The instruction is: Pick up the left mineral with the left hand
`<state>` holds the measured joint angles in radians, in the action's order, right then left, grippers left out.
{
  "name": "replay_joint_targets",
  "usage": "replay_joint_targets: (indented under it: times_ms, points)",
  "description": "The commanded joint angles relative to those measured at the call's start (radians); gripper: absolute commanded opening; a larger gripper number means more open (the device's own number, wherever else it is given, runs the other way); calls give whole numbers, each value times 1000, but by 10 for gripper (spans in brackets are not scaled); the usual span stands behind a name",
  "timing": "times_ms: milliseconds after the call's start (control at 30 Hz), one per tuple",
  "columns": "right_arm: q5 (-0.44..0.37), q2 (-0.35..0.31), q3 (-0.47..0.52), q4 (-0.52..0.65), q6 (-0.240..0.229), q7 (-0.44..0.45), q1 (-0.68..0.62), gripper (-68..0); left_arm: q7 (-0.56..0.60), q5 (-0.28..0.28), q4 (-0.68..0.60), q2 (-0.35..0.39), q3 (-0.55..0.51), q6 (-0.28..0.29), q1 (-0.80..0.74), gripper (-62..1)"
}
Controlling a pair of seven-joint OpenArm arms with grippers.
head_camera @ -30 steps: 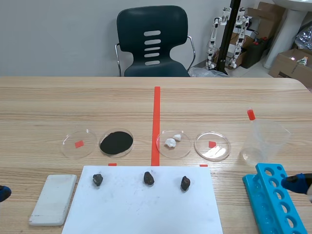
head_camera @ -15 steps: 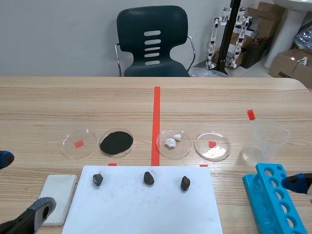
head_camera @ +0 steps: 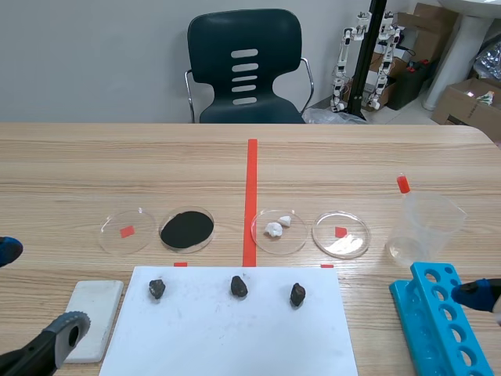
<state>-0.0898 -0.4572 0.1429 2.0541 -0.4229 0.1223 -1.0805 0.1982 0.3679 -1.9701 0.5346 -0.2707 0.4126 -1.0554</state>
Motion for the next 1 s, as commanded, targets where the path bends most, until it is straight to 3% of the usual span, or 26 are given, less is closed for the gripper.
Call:
replay_joint_targets:
  times_ms: [0, 733, 833, 967]
  points:
    - [-7, -5, 7, 19, 4, 11, 0, -19, 12, 11, -12, -7, 1, -1, -5, 14]
    - [-7, -5, 7, 19, 4, 11, 0, -19, -28, 14, -12, -7, 1, -2, -1, 14]
    - [-7, -5, 7, 19, 4, 11, 0, -19, -129, 27, -11, -7, 12, -2, 45, 14]
    - [-7, -5, 7, 19, 4, 11, 0, -19, -249, 86, 10, -8, 66, -6, 144, 14]
